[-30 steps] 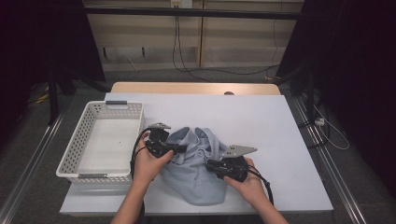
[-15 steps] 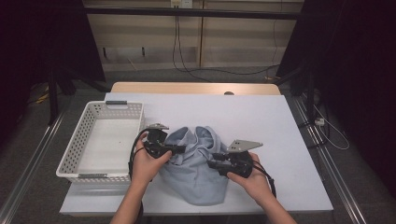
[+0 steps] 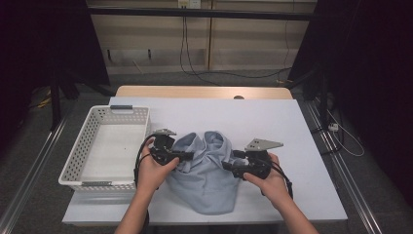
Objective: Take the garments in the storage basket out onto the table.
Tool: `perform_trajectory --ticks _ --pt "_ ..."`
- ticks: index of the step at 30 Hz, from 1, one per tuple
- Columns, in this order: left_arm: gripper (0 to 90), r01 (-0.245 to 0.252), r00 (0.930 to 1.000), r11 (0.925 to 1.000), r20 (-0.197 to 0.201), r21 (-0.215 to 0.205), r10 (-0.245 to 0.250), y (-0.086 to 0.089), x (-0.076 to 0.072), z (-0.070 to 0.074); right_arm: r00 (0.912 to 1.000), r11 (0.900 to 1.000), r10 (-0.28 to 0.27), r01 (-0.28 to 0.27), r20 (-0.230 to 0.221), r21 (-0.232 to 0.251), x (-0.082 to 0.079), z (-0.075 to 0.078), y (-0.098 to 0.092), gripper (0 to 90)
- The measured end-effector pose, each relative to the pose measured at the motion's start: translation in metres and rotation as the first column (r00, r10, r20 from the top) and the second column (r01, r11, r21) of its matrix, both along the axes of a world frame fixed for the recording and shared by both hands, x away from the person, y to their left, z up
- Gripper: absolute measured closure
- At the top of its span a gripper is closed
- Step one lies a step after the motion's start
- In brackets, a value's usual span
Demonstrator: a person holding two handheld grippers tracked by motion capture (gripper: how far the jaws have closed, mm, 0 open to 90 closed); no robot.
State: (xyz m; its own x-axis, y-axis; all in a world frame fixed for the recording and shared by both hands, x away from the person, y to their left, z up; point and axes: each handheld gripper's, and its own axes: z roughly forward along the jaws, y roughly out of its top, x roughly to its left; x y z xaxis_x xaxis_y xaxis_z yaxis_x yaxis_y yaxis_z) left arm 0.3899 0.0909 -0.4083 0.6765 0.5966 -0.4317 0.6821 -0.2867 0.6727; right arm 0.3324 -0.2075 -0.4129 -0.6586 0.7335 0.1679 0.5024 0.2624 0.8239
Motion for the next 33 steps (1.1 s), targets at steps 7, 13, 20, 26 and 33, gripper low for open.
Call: perform_trajectory --ticks 7,13,20,26,33 --pt "86.9 0.000 1.0000 1.0000 0.003 0.002 0.000 0.000 0.000 0.000 0.9987 0.998 -0.051 0.051 0.007 0.021 0.013 0.004 -0.016 28.9" --pt "86.9 -0.001 1.0000 1.0000 0.004 0.002 0.001 -0.001 0.000 0.001 0.9939 0.993 -0.110 0.110 0.009 0.037 0.027 0.008 -0.032 27.0" --pt "86.9 0.000 1.0000 1.0000 0.001 0.000 0.000 0.000 0.000 0.002 0.9873 0.987 -0.159 0.159 -0.007 0.015 0.041 0.006 -0.042 25.7" --pt "86.9 0.003 1.0000 1.0000 0.002 0.000 -0.003 -0.001 0.000 0.002 0.9804 0.981 -0.196 0.196 -0.024 0.007 0.058 0.001 -0.042 28.0" --pt "87.0 0.010 1.0000 0.9999 0.002 0.004 -0.010 -0.001 0.000 0.002 0.9756 0.976 -0.215 0.216 -0.044 0.020 0.080 -0.004 -0.036 29.3"
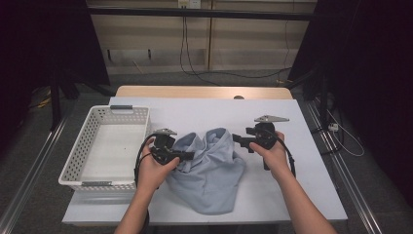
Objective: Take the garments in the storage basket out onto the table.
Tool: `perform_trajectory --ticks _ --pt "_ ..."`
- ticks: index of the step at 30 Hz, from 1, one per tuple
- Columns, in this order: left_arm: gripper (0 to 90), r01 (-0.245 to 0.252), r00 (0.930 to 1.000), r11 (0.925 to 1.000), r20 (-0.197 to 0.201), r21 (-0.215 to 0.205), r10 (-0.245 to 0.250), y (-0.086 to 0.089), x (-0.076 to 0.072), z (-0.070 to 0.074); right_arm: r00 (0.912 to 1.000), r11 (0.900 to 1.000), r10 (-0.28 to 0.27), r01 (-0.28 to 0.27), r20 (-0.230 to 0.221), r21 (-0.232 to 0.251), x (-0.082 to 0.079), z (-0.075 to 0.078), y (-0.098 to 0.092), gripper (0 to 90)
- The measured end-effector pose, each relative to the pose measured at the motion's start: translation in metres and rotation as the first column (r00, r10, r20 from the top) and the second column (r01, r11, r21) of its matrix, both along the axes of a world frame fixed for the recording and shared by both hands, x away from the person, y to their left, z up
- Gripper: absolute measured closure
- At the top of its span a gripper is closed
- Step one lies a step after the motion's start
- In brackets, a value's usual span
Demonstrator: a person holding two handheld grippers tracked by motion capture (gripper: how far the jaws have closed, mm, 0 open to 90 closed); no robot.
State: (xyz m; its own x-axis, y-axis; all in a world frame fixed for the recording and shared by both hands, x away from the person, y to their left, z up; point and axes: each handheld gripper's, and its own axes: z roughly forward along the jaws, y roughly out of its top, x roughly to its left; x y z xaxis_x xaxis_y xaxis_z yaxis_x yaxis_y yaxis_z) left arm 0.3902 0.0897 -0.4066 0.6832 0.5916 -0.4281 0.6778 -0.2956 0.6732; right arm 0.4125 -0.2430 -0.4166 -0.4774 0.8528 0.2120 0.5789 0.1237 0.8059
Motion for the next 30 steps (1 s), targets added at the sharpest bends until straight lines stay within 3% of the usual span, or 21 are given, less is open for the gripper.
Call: perform_trajectory --ticks 4,6,14,16,18,19,21,30 --pt "87.0 0.004 1.0000 1.0000 0.002 -0.002 -0.004 0.000 0.000 -0.001 0.9996 0.999 -0.002 0.003 -0.027 0.034 0.010 -0.006 0.004 31.9" --pt "87.0 0.002 1.0000 1.0000 0.001 -0.004 -0.002 0.000 0.001 0.000 0.9990 0.997 0.014 -0.011 -0.041 0.076 0.014 -0.009 0.007 33.5" --pt "87.0 0.004 1.0000 1.0000 0.000 -0.005 -0.004 0.001 0.001 0.000 0.9952 0.996 0.047 -0.040 -0.086 0.081 0.019 -0.021 0.021 34.7" --pt "87.0 0.002 1.0000 1.0000 0.001 -0.005 -0.002 0.001 0.001 0.000 0.9898 0.993 0.090 -0.080 -0.110 0.092 0.018 -0.025 0.026 46.1" --pt "87.0 0.001 1.0000 1.0000 0.001 -0.003 -0.001 0.001 0.001 0.001 0.9890 0.992 0.094 -0.084 -0.114 0.093 0.018 -0.026 0.028 48.4" --pt "87.0 0.000 1.0000 1.0000 0.003 -0.003 0.000 0.001 0.001 0.001 0.9835 0.986 0.139 -0.127 -0.116 0.106 0.017 -0.027 0.031 70.1" --pt "86.9 -0.003 1.0000 1.0000 0.004 -0.007 0.003 0.001 0.001 0.001 0.9846 0.986 0.145 -0.136 -0.097 0.095 0.014 -0.025 0.033 82.4" --pt "86.4 -0.011 0.9999 0.9996 0.013 -0.025 0.012 0.002 0.002 0.006 0.9920 0.990 0.126 -0.126 -0.004 0.067 0.003 -0.002 0.017 86.1"
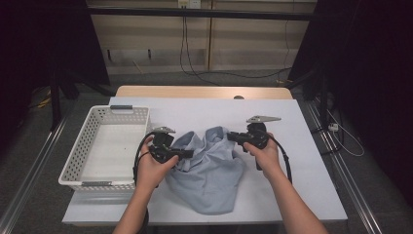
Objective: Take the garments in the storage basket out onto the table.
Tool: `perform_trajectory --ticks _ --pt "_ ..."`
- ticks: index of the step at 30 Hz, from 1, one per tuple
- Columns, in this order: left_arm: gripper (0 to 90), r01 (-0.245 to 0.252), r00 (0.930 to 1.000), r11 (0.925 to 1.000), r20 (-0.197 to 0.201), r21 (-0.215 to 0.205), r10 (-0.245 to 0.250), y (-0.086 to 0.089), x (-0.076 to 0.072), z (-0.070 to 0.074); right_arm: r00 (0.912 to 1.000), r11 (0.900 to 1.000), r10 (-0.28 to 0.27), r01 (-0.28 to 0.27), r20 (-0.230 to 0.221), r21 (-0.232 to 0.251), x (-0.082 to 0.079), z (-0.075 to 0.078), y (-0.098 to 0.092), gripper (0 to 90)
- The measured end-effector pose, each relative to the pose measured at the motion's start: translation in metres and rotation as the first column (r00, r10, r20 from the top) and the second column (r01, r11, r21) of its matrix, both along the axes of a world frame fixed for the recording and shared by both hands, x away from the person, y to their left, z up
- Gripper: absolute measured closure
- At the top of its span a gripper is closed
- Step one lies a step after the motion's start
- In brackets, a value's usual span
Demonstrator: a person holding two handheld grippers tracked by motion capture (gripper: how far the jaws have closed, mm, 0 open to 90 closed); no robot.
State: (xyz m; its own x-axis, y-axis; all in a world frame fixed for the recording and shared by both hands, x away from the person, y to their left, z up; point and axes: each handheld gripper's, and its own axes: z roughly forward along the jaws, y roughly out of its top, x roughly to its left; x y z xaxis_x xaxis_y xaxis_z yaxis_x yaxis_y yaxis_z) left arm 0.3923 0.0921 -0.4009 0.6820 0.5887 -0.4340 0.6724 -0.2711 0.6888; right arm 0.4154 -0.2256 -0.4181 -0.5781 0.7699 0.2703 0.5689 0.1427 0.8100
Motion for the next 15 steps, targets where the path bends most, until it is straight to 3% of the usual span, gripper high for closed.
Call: perform_trajectory --ticks 1,5,15 --pt "85.7 0.002 1.0000 1.0000 0.003 -0.004 -0.002 -0.001 0.001 0.002 0.9999 1.000 -0.002 0.002 0.016 0.018 -0.003 0.007 -0.006 86.2" --pt "79.5 0.003 1.0000 0.9999 0.003 -0.017 -0.003 -0.003 0.002 0.002 0.9991 1.000 0.021 -0.021 0.036 0.005 -0.011 0.015 -0.007 86.3" --pt "57.5 0.013 0.9997 0.9994 0.019 -0.031 -0.012 -0.014 0.011 0.008 0.9967 0.998 0.063 -0.064 0.050 0.011 -0.026 0.015 0.000 86.3"
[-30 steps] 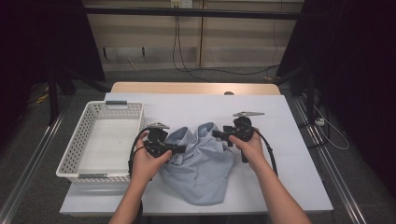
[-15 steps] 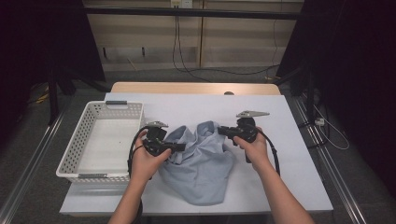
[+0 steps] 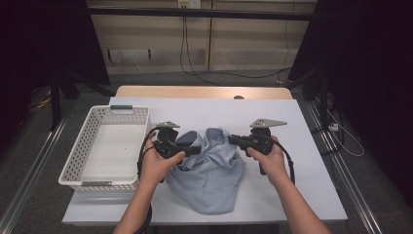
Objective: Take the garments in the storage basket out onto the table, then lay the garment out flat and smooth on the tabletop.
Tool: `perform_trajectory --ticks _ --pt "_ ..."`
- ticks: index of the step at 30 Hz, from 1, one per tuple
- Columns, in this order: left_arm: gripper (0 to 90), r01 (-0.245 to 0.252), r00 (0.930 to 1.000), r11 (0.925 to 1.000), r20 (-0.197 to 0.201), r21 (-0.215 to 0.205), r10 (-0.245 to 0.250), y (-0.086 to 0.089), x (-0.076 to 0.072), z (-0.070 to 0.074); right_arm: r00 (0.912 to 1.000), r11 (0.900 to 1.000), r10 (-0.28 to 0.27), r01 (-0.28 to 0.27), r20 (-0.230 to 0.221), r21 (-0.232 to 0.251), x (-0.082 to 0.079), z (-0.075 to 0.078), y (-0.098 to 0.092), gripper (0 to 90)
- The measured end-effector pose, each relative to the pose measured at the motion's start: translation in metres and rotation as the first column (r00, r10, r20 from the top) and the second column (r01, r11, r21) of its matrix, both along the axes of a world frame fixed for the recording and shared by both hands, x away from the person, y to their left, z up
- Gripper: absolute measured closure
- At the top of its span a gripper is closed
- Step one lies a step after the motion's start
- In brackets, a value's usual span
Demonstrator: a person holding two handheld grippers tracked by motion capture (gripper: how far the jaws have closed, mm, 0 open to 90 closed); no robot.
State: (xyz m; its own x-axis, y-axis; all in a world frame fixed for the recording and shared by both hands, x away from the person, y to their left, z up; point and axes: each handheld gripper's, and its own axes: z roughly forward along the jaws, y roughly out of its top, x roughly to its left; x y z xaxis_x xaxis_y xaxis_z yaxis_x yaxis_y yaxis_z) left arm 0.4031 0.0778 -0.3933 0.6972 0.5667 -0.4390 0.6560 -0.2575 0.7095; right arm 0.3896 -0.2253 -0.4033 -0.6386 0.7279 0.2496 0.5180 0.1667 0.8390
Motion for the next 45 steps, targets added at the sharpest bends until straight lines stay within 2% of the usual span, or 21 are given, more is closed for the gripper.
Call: perform_trajectory --ticks 5,8,11,12,13,16,19,23,26,27,33,37,45 --pt "52.9 -0.002 1.0000 1.0000 0.005 -0.006 0.002 -0.004 0.005 0.004 0.9999 1.000 0.013 -0.013 0.009 -0.006 -0.002 0.003 0.003 86.3" --pt "53.4 -0.003 0.9998 1.0000 0.017 -0.005 0.003 -0.007 0.008 0.009 0.9994 1.000 0.026 -0.026 0.024 -0.008 -0.004 0.009 0.008 86.3" --pt "63.2 0.024 0.9997 0.9997 -0.002 0.004 -0.024 -0.010 0.010 0.010 0.9990 0.999 0.029 -0.029 0.032 -0.013 -0.006 0.012 0.010 86.3" --pt "67.0 0.039 0.9990 0.9992 -0.021 0.003 -0.039 -0.012 0.010 0.008 0.9988 0.999 0.032 -0.032 0.037 -0.014 -0.006 0.013 0.010 86.2" --pt "73.7 0.045 0.9984 0.9989 -0.035 -0.010 -0.045 -0.012 0.010 0.008 0.9988 0.999 0.030 -0.030 0.037 -0.013 -0.006 0.014 0.010 86.3" --pt "85.8 0.049 0.9973 0.9988 -0.054 -0.001 -0.049 -0.013 0.010 0.011 0.9988 0.999 0.023 -0.022 0.042 -0.027 -0.007 0.016 0.006 86.3" --pt "87.9 0.041 0.9977 0.9991 -0.054 -0.006 -0.041 -0.011 0.012 0.015 0.9988 1.000 0.009 -0.007 0.048 -0.027 -0.007 0.017 0.002 86.3" --pt "88.1 0.006 0.9999 0.9996 -0.010 -0.029 -0.007 -0.001 0.014 0.035 0.9965 0.998 -0.044 0.046 0.072 -0.034 -0.007 0.028 -0.017 86.3" --pt "88.2 -0.004 1.0000 0.9993 0.003 -0.037 0.004 0.003 0.016 0.043 0.9948 0.997 -0.058 0.061 0.084 -0.043 -0.008 0.034 -0.025 86.3" --pt "88.2 -0.019 0.9997 0.9988 0.015 -0.045 0.019 0.006 0.017 0.049 0.9925 0.996 -0.074 0.079 0.097 -0.048 -0.008 0.043 -0.032 86.3" --pt "88.2 -0.037 0.9986 0.9978 0.035 -0.056 0.039 0.011 0.021 0.060 0.9896 0.993 -0.088 0.096 0.114 -0.071 -0.008 0.056 -0.044 86.3" --pt "88.3 -0.043 0.9983 0.9976 0.038 -0.054 0.045 0.012 0.024 0.062 0.9879 0.992 -0.100 0.108 0.119 -0.063 -0.007 0.059 -0.048 86.2" --pt "88.3 -0.078 0.9929 0.9945 0.084 -0.070 0.084 0.016 0.031 0.077 0.9816 0.989 -0.129 0.138 0.141 -0.051 -0.005 0.074 -0.060 86.2"
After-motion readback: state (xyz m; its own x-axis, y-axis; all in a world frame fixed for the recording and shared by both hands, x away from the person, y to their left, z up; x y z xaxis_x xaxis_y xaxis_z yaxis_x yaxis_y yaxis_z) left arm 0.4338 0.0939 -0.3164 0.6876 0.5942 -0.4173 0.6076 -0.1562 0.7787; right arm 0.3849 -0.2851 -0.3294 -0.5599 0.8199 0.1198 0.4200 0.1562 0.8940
